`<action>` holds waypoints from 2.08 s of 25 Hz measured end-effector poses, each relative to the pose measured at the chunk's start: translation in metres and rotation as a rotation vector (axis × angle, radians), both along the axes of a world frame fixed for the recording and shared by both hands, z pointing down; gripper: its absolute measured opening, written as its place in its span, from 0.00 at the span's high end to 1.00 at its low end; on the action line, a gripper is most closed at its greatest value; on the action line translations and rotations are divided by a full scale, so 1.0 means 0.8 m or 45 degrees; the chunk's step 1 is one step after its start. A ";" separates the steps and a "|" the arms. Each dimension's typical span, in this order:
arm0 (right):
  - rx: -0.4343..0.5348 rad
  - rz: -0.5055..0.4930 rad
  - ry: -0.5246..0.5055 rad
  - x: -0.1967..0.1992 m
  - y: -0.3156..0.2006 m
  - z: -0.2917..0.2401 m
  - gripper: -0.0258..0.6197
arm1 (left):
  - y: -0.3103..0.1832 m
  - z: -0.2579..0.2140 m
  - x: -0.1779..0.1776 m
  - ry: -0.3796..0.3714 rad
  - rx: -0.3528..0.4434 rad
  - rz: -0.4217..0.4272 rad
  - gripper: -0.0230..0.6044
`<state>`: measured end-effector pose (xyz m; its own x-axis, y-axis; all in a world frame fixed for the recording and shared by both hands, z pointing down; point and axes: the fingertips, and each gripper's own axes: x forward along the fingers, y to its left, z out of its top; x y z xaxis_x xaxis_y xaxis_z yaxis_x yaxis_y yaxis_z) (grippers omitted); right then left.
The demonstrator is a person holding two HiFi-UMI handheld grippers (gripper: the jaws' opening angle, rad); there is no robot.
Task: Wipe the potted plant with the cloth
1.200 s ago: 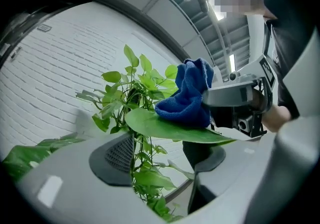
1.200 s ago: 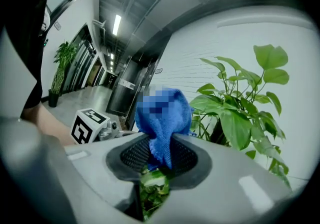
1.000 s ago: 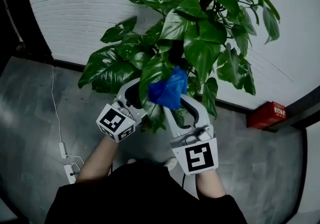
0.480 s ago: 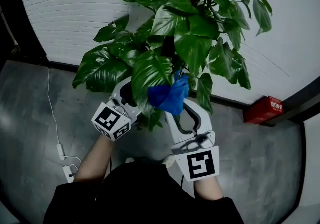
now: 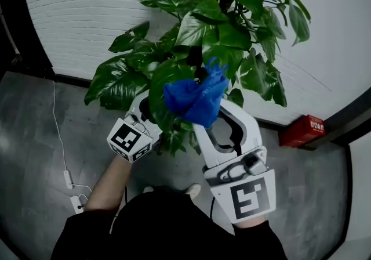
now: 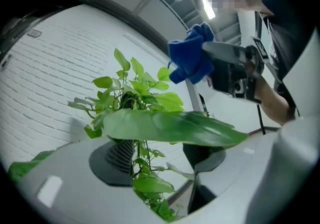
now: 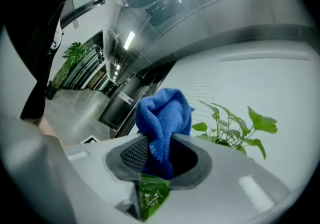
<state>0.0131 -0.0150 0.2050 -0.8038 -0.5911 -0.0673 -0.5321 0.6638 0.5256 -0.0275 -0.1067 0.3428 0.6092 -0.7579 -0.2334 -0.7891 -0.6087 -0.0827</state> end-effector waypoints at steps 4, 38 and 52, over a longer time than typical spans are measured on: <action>-0.061 -0.008 0.071 -0.038 -0.035 -0.006 0.80 | 0.003 -0.005 0.004 -0.071 0.031 0.013 0.50; -0.352 -0.039 0.234 -0.078 -0.042 0.131 0.80 | 0.020 0.010 -0.001 -0.139 0.025 0.028 0.50; -0.392 -0.034 0.158 -0.058 -0.017 0.157 0.80 | 0.022 0.036 -0.009 -0.148 -0.053 0.007 0.50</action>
